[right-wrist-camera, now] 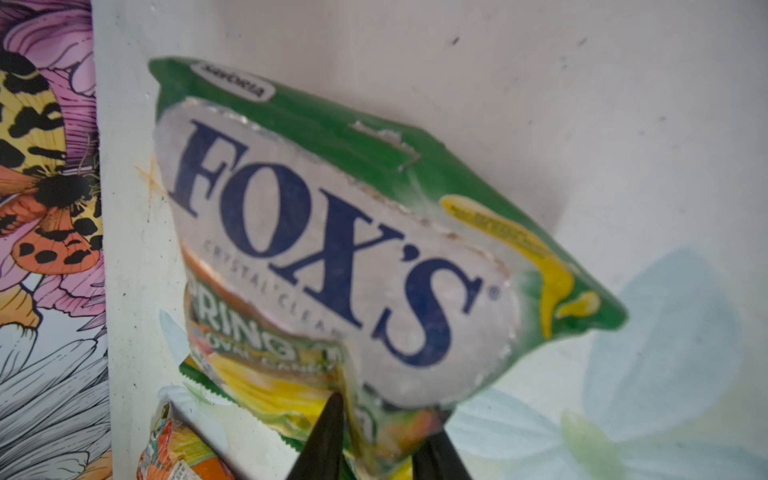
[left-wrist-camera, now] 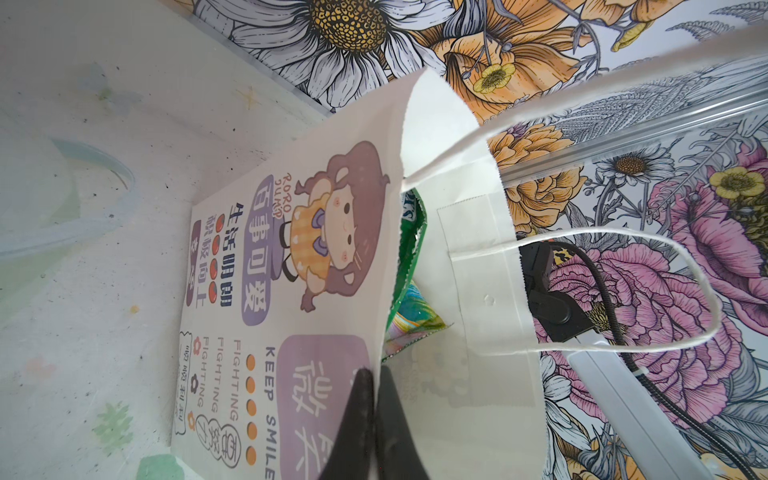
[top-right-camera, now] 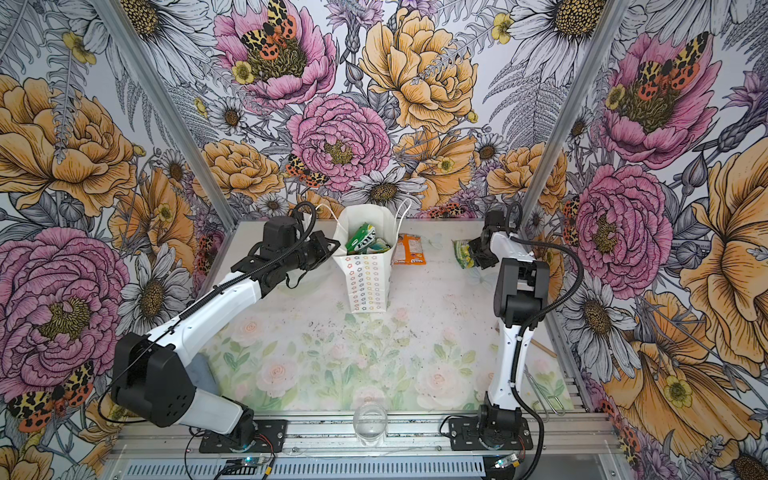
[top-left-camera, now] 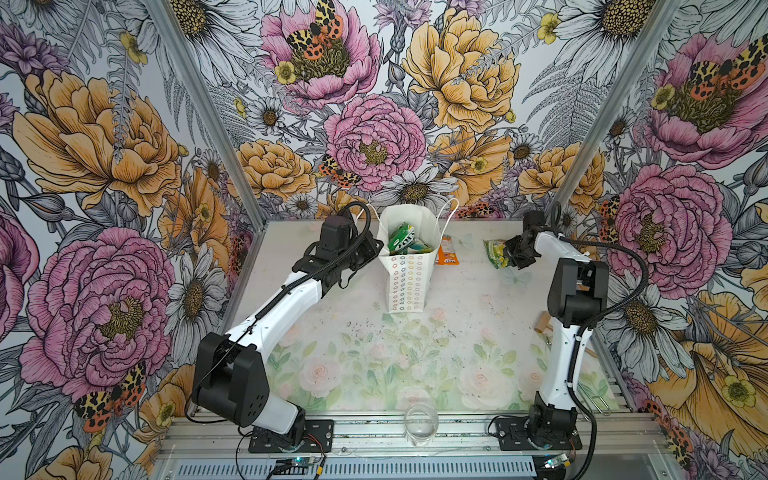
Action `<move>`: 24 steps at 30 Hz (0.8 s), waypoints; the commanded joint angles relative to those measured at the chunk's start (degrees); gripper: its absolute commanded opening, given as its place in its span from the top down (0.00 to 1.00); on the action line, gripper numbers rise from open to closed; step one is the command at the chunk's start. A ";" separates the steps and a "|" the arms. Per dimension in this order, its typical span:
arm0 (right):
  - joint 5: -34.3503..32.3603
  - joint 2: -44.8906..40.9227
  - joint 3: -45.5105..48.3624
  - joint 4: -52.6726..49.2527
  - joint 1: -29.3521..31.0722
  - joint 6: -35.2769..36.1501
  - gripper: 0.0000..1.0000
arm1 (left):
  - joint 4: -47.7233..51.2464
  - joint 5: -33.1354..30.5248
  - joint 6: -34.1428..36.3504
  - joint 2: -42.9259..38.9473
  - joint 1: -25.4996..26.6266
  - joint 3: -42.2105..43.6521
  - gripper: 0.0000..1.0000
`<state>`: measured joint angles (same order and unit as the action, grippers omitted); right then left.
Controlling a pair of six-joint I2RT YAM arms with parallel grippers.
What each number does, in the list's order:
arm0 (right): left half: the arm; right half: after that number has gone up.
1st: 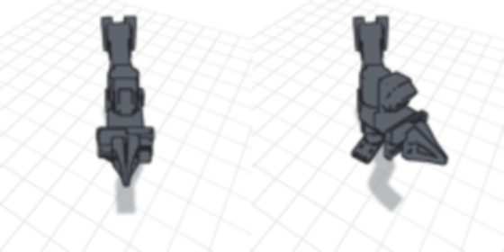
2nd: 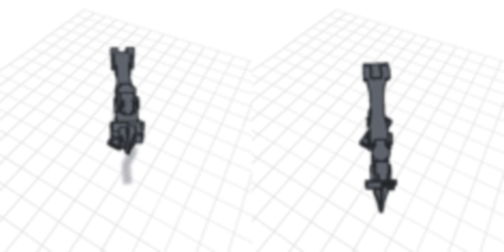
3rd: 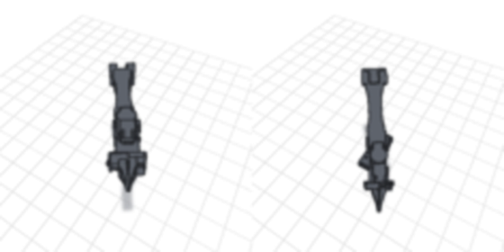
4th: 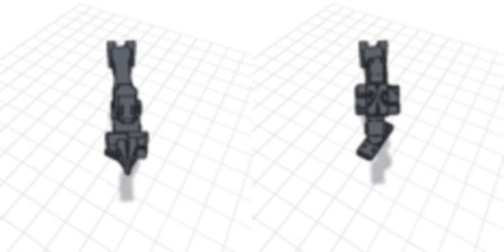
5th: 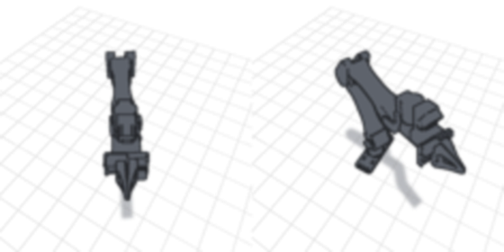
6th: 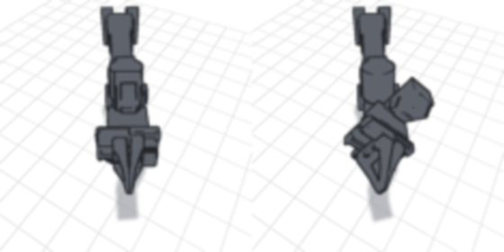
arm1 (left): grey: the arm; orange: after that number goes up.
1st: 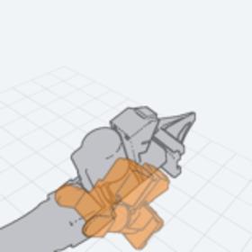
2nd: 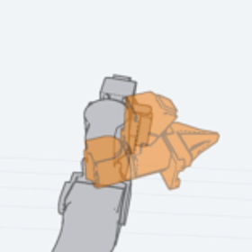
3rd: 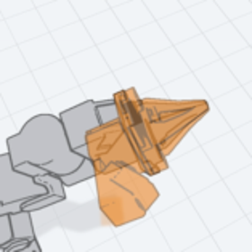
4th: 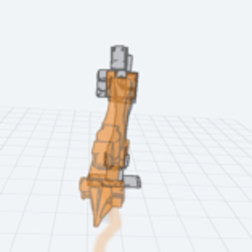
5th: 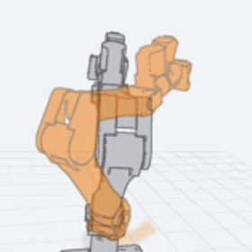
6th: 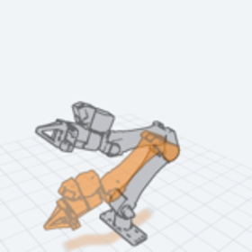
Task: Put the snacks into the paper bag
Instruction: 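Lower the right gripper and close it on the green Fox's Spring Tea packet, then lift the Fox's packet up off the table with the right gripper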
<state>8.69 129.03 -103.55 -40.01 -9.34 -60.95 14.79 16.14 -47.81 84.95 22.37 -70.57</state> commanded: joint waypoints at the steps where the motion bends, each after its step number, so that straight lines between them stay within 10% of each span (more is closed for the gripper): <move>1: 0.06 1.09 1.68 1.14 -0.59 -0.02 0.80 | -2.31 1.17 0.53 0.16 -0.22 -0.48 0.95; 9: 0.95 0.45 3.13 2.32 -1.12 0.14 1.00 | -2.39 1.17 0.47 0.15 -0.13 -0.52 0.94; 24: 5.96 -5.87 10.67 8.75 -1.29 8.80 1.00 | -2.39 1.18 0.44 -0.14 0.07 -0.35 0.94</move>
<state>13.28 125.69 -95.48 -30.57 -10.22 -55.86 14.79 16.14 -47.83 84.95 22.37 -70.57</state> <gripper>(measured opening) 0.042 0.059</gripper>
